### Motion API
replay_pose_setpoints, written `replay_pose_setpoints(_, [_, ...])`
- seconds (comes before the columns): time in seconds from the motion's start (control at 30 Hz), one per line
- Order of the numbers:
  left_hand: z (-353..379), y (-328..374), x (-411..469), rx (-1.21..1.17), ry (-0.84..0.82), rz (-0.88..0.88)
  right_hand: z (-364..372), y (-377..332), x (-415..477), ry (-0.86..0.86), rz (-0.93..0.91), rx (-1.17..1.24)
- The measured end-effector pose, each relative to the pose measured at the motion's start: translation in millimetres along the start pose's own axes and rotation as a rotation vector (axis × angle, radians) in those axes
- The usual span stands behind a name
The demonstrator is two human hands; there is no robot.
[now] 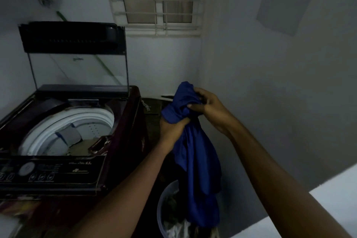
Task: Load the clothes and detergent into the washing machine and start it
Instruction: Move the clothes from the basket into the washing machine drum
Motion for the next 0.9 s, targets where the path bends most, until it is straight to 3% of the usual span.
replay_pose_setpoints(0.17, [2.3,20.4,1.2,-0.154,0.024,-0.036,-24.8,50.4,-39.7,-0.001,0.122,-0.107])
replay_pose_setpoints(0.33, [22.1,56.7,-9.3,-0.356,-0.064,-0.029,0.7,120.0,-70.1,-0.187,0.357,-0.079])
replay_pose_setpoints(0.5, [20.9,77.5,-9.2,-0.482,-0.095,-0.027,3.2,160.0,-61.6,0.162,0.38,-0.003])
replay_pose_setpoints(0.63, [-20.0,69.2,1.5,-0.349,0.023,-0.002,-34.3,149.4,-64.0,0.371,0.334,-0.109])
replay_pose_setpoints(0.77, [-53.9,54.4,12.3,0.022,0.138,0.051,-67.0,105.7,-60.6,0.518,0.26,-0.132])
replay_pose_setpoints(0.9, [-39.9,48.3,5.6,0.441,0.045,0.08,-64.6,54.9,-29.0,0.528,0.197,-0.119])
Point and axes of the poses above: each hand's wrist, its own x-axis towards the middle knuckle, its own z-axis out of the palm, y = z × x, the point moved 6 cm from there along x, towards the middle knuckle, and after that the axes turned 7 degrees about -y, right-handed, at the moved point
